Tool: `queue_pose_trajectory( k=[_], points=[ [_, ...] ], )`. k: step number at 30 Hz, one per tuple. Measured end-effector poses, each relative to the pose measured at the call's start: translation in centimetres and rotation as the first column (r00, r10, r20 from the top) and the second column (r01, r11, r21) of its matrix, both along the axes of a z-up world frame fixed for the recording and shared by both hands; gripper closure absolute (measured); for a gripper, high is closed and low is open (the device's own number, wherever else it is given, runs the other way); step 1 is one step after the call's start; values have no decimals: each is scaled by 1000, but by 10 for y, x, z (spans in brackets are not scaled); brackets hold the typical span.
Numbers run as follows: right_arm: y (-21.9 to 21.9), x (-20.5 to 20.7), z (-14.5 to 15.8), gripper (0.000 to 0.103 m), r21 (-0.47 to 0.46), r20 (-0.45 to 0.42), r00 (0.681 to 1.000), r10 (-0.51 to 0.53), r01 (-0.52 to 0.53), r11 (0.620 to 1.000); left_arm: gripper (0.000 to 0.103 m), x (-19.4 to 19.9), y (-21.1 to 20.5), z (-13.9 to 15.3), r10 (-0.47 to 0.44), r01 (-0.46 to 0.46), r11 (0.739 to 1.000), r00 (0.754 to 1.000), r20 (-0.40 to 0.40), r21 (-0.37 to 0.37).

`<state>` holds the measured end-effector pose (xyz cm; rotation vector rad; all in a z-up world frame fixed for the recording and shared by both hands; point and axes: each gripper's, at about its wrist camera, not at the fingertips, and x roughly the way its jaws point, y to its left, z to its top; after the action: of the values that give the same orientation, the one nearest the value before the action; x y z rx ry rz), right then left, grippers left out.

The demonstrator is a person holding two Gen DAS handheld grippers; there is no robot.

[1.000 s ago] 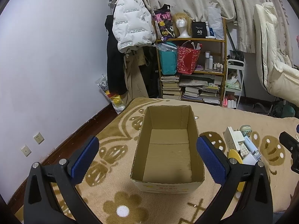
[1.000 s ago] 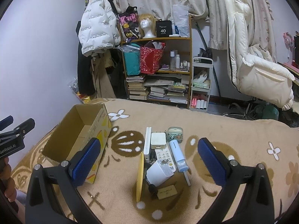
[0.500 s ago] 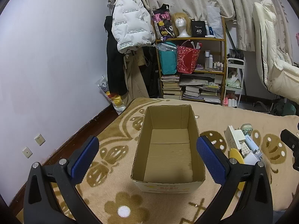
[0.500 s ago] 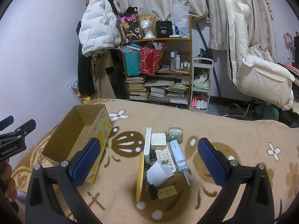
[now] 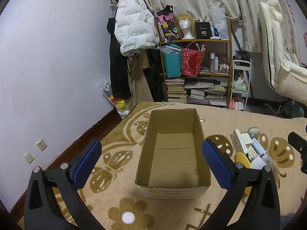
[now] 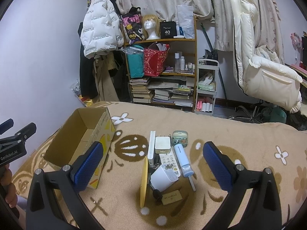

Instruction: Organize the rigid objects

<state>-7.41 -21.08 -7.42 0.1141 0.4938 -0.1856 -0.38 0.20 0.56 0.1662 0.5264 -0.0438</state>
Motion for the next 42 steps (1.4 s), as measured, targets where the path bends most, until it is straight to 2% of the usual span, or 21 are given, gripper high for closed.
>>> queue_pose_trajectory(
  k=[30, 39, 42],
  points=[
    [0, -2, -4, 0, 7, -1, 1000, 3, -3, 1000, 0, -3, -5, -3, -4, 4, 1000, 1000, -4, 11],
    [18, 10, -10, 0, 24, -10, 1000, 11, -11, 1000, 0, 17, 6, -3, -2, 2, 1000, 999, -39, -15],
    [23, 17, -11, 0, 29, -16, 1000, 16, -16, 999, 0, 28, 2, -4, -39, 38, 999, 998, -51, -7]
  ],
)
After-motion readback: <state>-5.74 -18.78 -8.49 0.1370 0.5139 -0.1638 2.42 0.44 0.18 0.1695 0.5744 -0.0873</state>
